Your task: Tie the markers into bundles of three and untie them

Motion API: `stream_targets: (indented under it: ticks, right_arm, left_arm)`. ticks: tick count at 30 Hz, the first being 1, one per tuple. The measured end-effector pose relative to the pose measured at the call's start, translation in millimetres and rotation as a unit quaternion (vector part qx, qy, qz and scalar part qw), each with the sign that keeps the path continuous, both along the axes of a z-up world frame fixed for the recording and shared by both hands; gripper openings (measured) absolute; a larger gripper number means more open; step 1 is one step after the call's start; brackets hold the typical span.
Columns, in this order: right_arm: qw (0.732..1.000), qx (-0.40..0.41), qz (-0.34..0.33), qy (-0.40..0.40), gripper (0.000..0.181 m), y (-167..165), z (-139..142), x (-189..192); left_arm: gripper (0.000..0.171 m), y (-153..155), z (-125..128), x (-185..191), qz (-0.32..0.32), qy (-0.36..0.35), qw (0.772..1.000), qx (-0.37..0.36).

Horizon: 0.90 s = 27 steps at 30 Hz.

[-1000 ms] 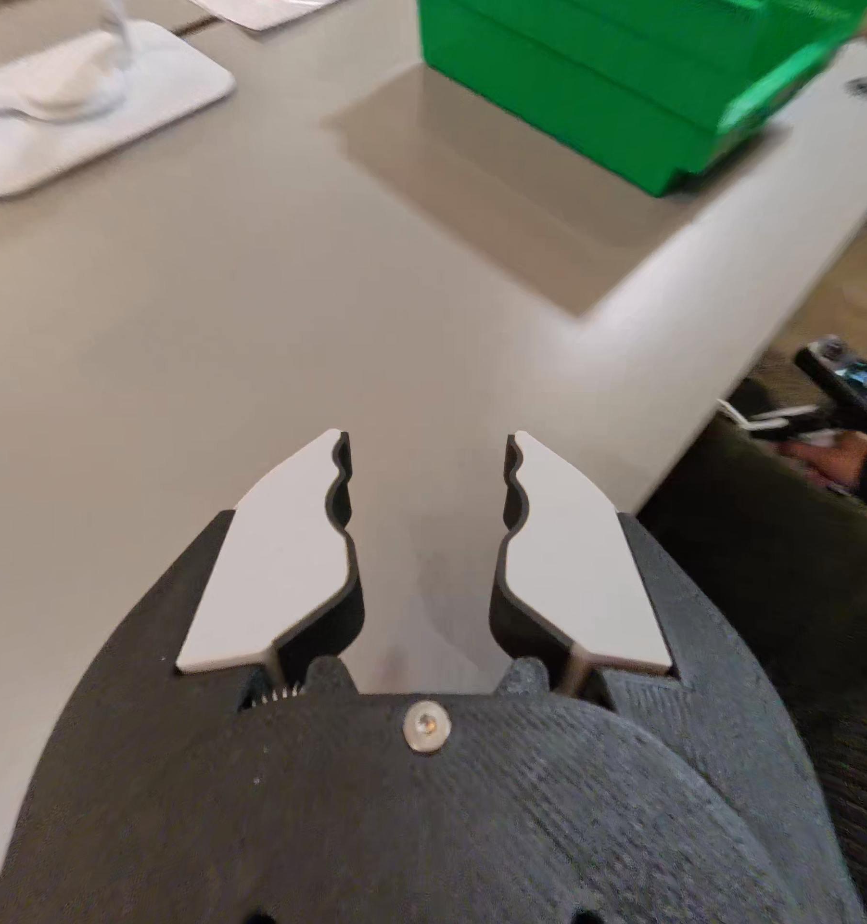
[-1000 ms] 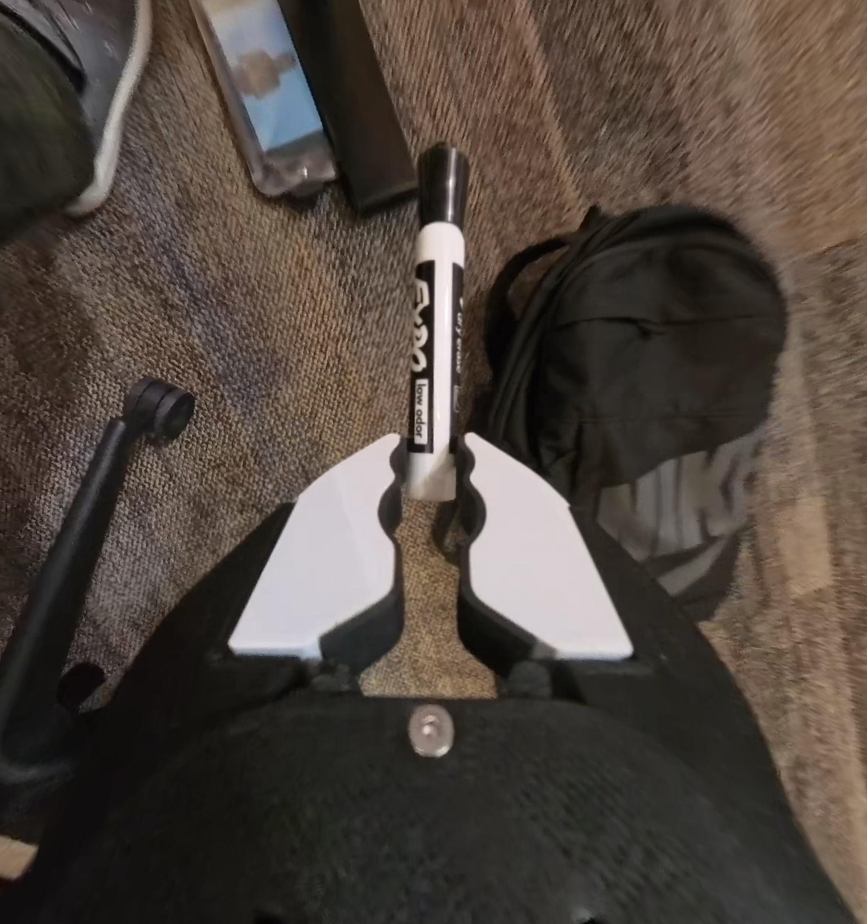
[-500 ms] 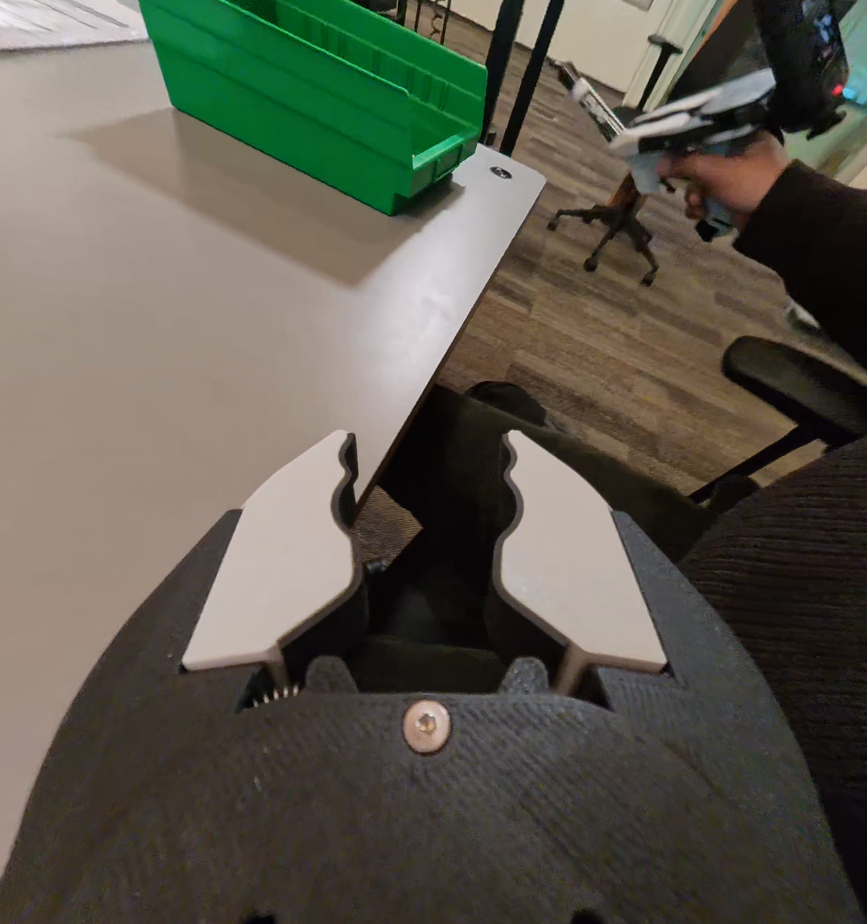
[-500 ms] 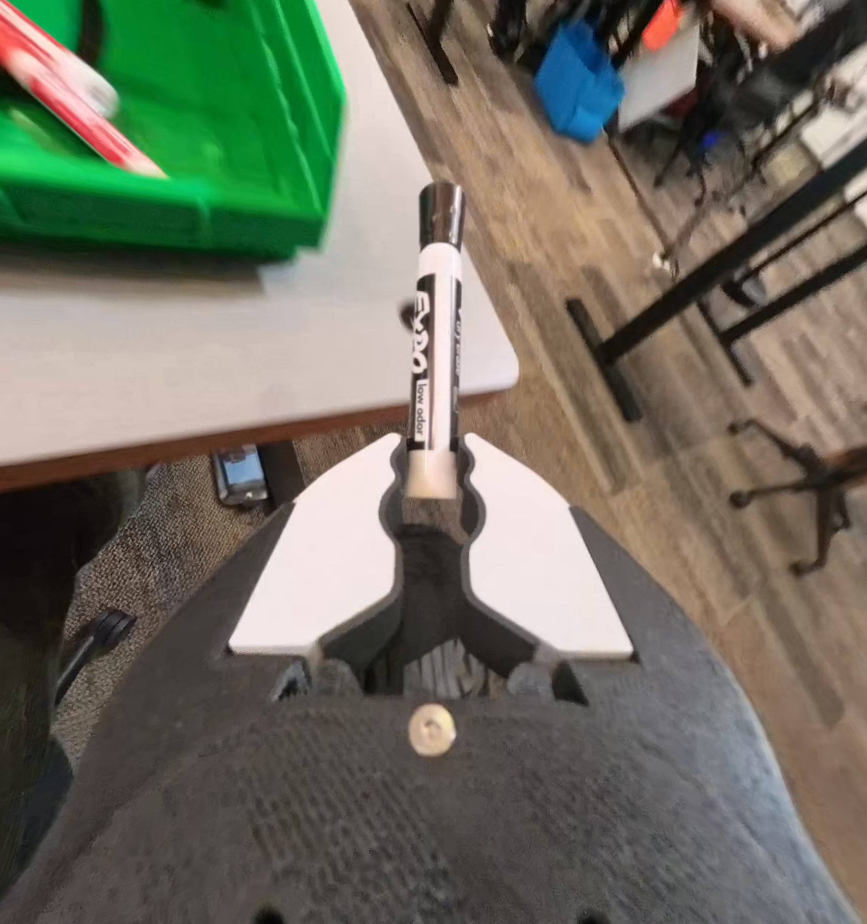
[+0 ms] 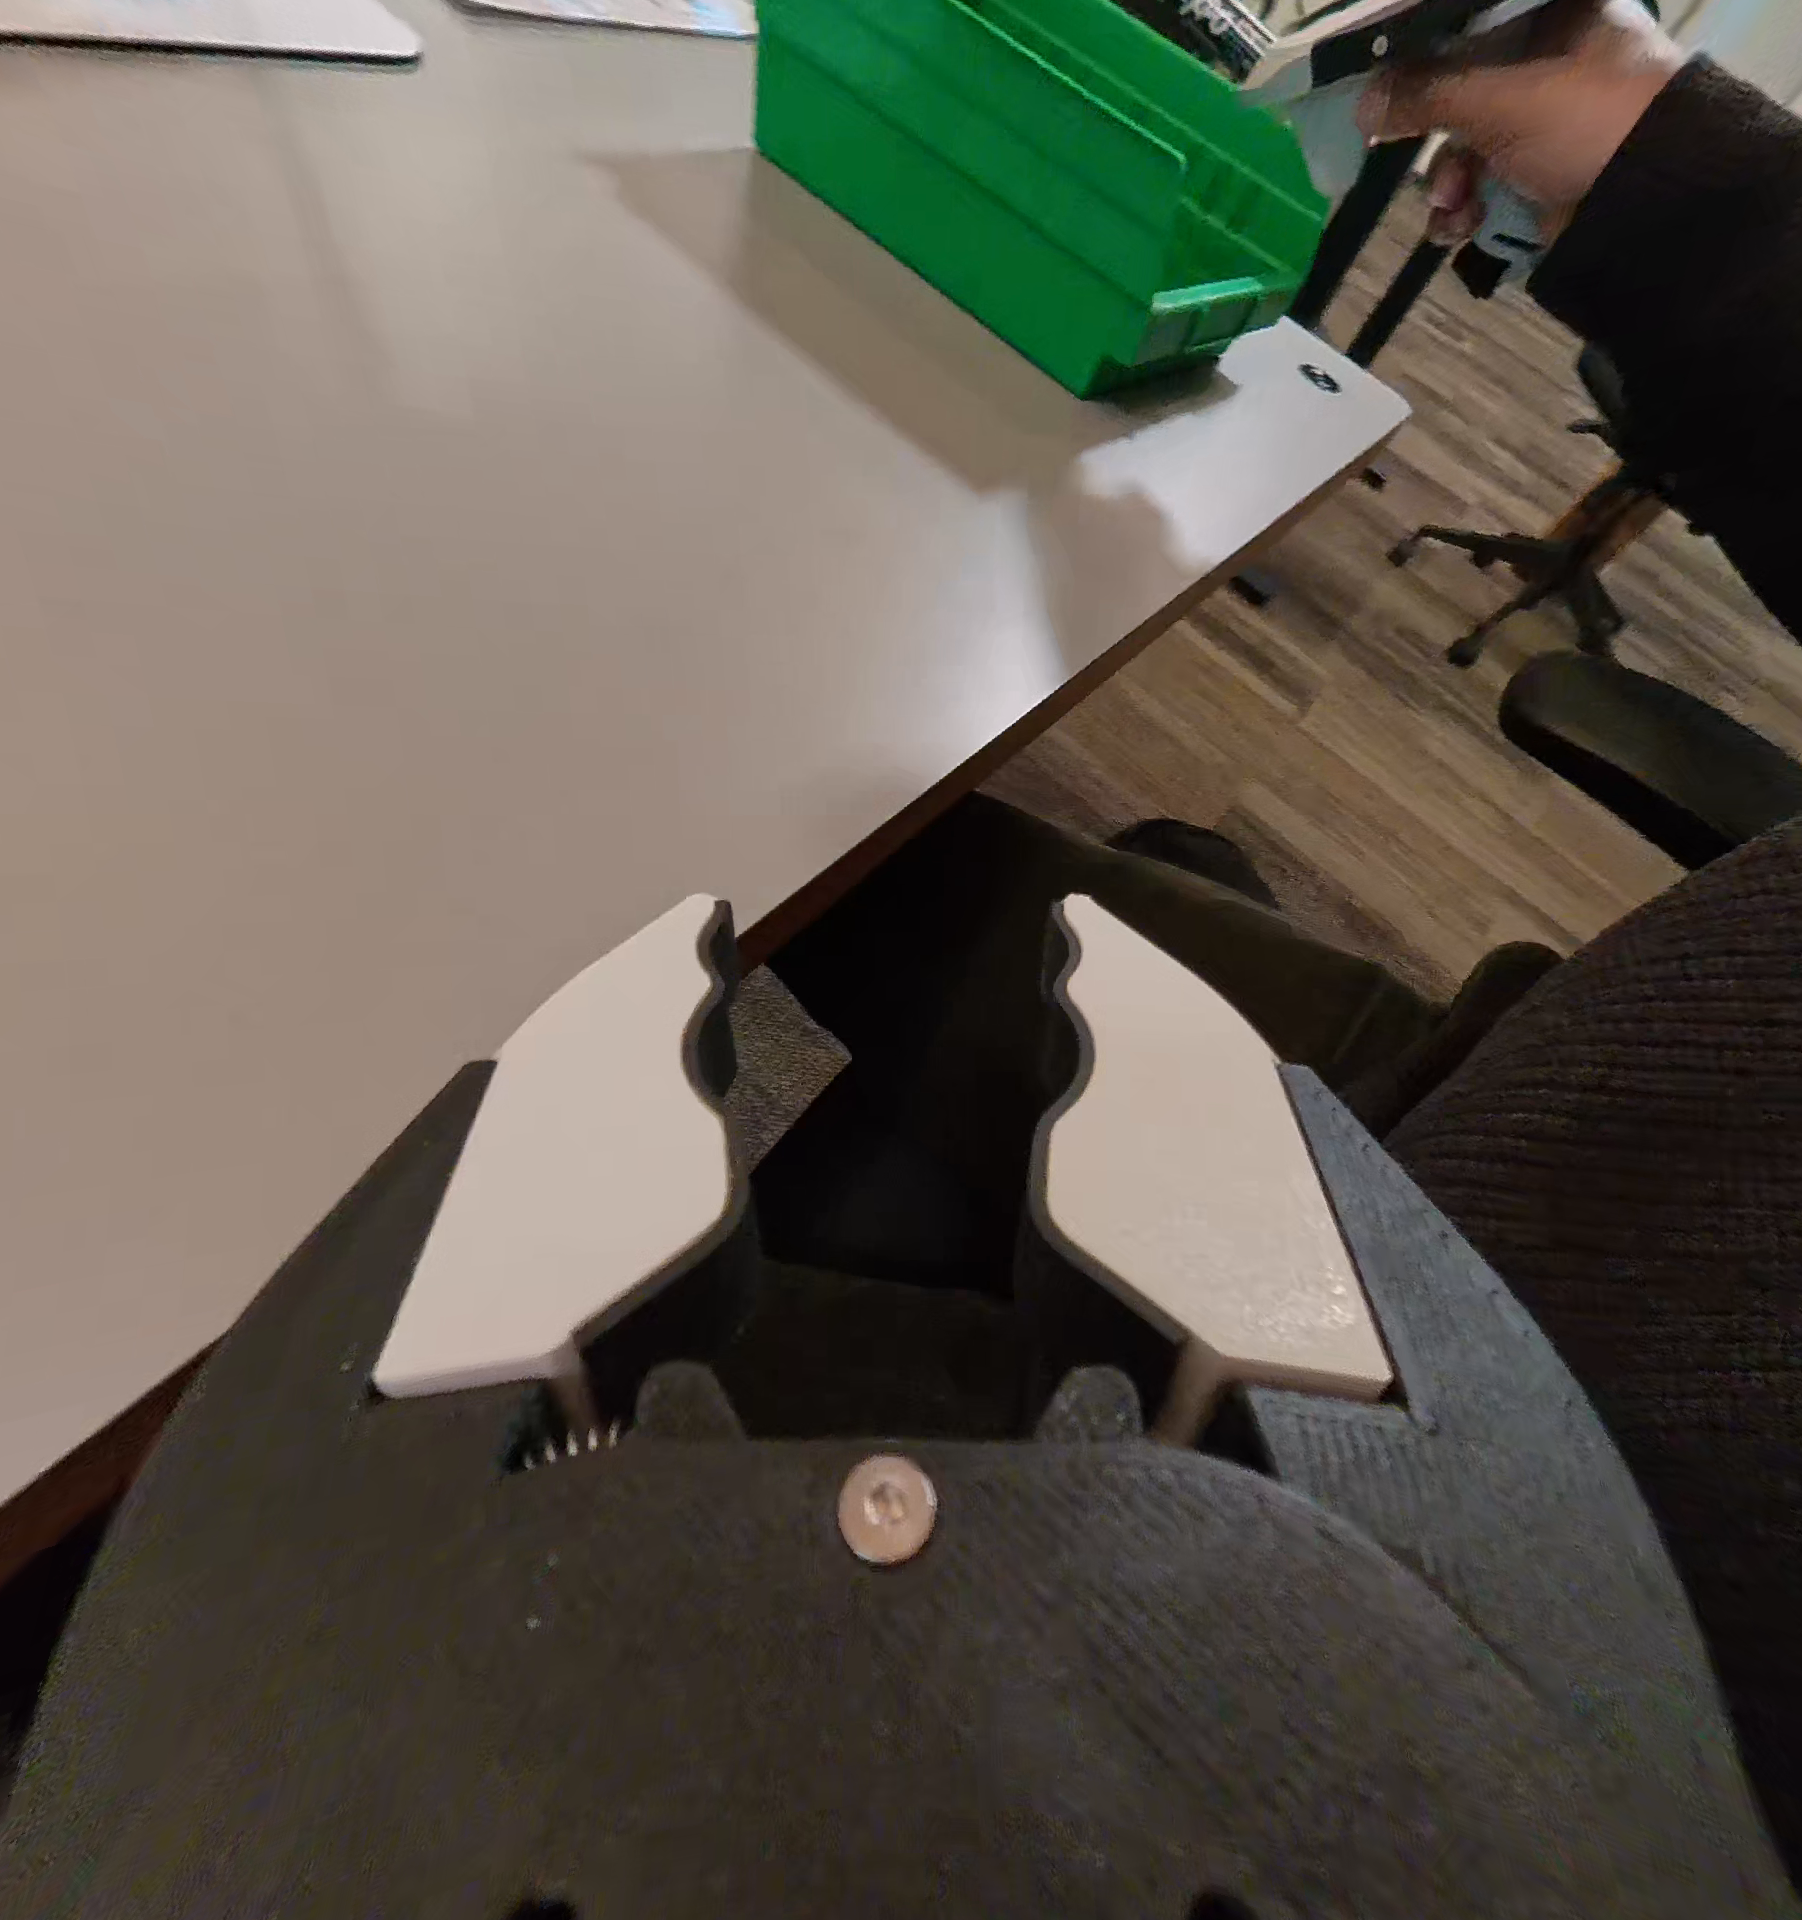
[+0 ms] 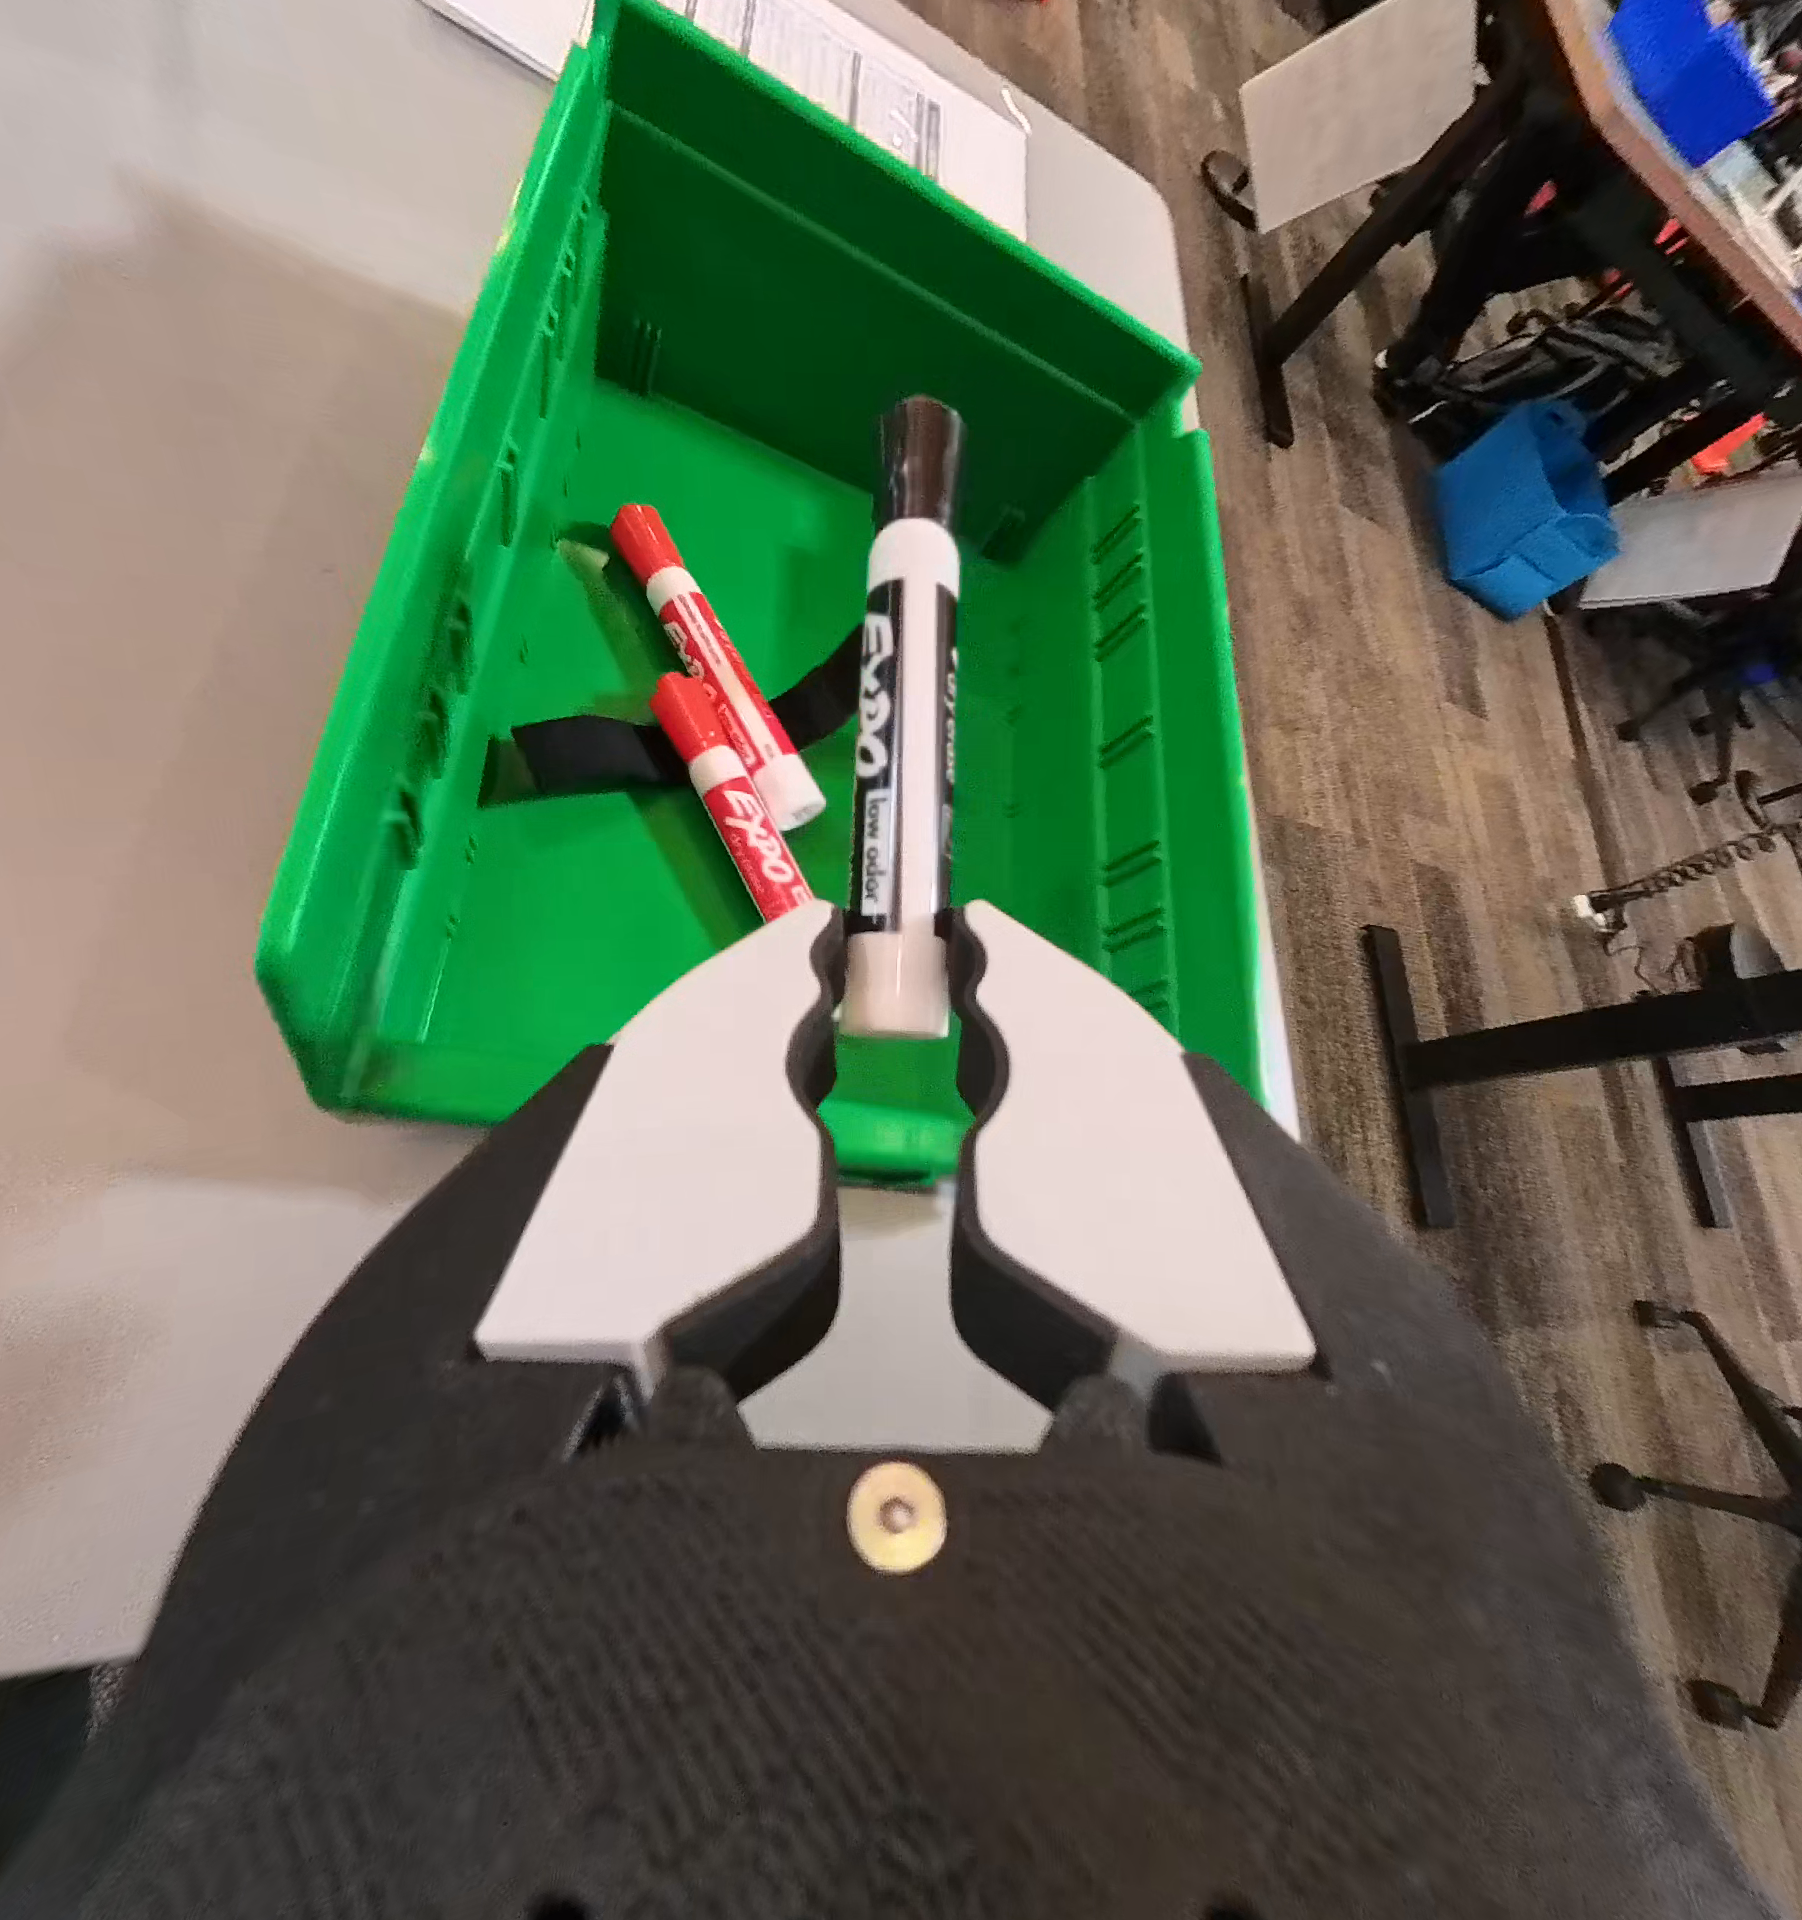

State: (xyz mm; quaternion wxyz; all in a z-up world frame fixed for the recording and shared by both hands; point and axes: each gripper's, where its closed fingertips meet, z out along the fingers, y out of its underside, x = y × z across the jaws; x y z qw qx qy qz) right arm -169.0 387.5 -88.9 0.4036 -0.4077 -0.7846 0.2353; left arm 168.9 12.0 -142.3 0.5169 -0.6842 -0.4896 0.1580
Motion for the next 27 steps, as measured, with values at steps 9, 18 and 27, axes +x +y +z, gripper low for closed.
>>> stream_targets:
  ticks: [9,18,27]
  right_arm:
    - [0.997,-0.037,-0.006,-0.069,0.018,-6,-35,-32]
    - [0.997,-0.058,-0.015,-0.057,0.025,2,-31,-38]
    - [0.958,-0.210,0.193,-0.037,0.048,-133,16,59]
  left_arm:
    - [0.058,-19,-8,1,0.051,0.004,0.998,-0.037]
    - [0.058,-19,-15,-16,0.048,0.003,0.998,-0.046]
    - [0.060,-7,2,-50,0.035,0.020,0.998,-0.037]
